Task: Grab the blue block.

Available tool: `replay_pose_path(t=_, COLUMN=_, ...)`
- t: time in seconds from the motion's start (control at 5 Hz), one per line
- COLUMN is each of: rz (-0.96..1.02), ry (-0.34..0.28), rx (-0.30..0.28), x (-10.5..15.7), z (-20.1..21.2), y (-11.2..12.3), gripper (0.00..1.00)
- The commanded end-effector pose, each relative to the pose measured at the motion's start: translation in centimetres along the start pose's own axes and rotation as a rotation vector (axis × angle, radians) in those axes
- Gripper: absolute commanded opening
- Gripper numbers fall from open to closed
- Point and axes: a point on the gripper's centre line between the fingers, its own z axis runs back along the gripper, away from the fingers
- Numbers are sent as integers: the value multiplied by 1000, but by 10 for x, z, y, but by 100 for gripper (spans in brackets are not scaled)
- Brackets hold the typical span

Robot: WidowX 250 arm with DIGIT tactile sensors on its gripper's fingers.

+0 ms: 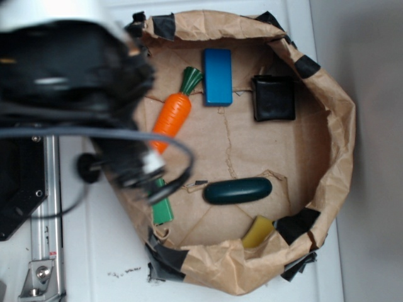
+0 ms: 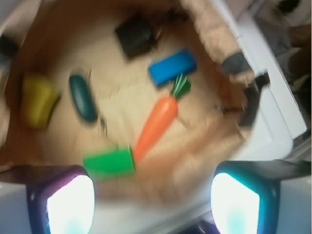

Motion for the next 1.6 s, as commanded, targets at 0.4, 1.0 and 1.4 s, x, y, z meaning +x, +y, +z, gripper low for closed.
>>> replay_pose_path(t=0.4, rz=584, ry=-105, rx=146, x=57, z=-75, y=42, gripper=100)
replay_pose_path(t=1.0, rz=528, ry=-178, rx=95, x=96, z=-108, y=28, gripper=100)
replay_pose_path(t=1.4, rz=483, ry=-157, rx=94, x=106, z=-124, y=7, gripper=100)
